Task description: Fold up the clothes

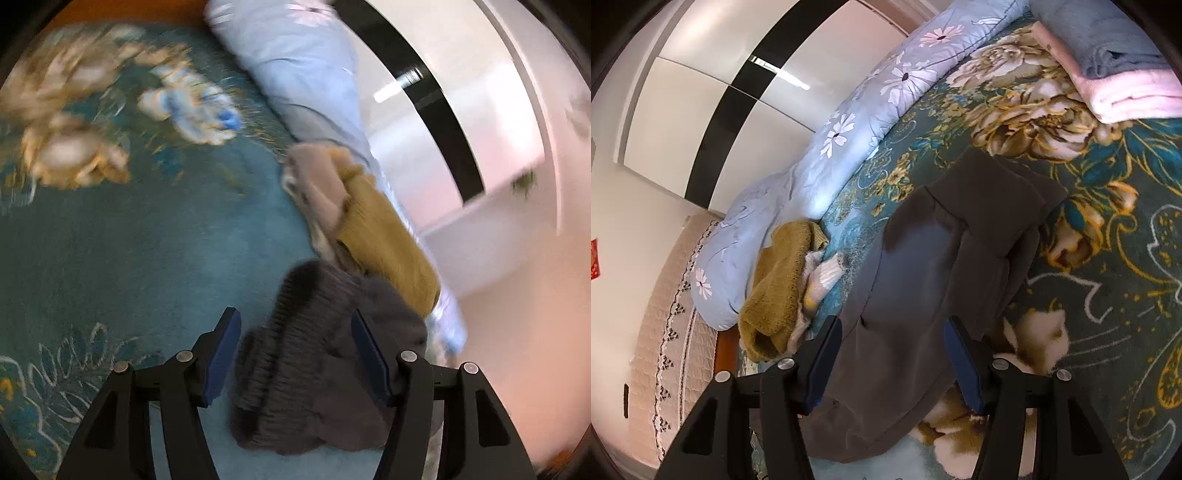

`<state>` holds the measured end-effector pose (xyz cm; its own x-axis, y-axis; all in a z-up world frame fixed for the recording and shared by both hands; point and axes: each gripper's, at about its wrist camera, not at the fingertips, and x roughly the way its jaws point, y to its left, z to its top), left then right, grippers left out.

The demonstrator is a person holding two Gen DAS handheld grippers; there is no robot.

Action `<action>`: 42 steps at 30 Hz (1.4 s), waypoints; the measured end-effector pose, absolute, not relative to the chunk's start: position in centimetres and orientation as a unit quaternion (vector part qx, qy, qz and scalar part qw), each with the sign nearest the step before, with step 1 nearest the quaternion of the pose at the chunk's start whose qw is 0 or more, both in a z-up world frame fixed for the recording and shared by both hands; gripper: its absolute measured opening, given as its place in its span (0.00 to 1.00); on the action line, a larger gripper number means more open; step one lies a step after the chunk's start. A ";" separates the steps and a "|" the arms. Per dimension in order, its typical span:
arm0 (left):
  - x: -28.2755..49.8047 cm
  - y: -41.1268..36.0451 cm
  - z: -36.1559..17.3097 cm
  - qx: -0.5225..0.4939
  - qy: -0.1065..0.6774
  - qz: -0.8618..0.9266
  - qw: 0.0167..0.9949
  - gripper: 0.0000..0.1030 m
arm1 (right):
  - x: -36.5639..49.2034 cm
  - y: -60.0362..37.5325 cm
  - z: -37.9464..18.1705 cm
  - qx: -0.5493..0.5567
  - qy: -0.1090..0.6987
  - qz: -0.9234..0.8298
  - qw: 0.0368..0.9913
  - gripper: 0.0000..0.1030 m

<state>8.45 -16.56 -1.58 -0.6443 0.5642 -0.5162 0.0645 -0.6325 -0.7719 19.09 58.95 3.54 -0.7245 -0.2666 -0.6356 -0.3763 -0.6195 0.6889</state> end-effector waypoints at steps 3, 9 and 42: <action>8.1 -17.7 -3.7 -0.390 -0.468 0.771 0.183 0.64 | 19.3 58.9 3.3 -0.371 0.442 0.816 0.034 0.59; 7.9 -16.8 -5.7 -0.406 -0.504 0.734 0.207 0.65 | 19.4 58.2 3.0 -0.377 0.448 0.810 0.036 0.59; 11.5 -13.7 1.1 -0.430 -0.456 0.728 0.279 0.22 | 18.7 55.7 2.1 -0.400 0.450 0.798 0.036 0.59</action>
<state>11.53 -13.69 1.05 -0.4756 0.7973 -0.3716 -0.0136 -0.4290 -0.9032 18.66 55.67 2.09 -0.6780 -0.3028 -0.6698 -0.4169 -0.5920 0.6897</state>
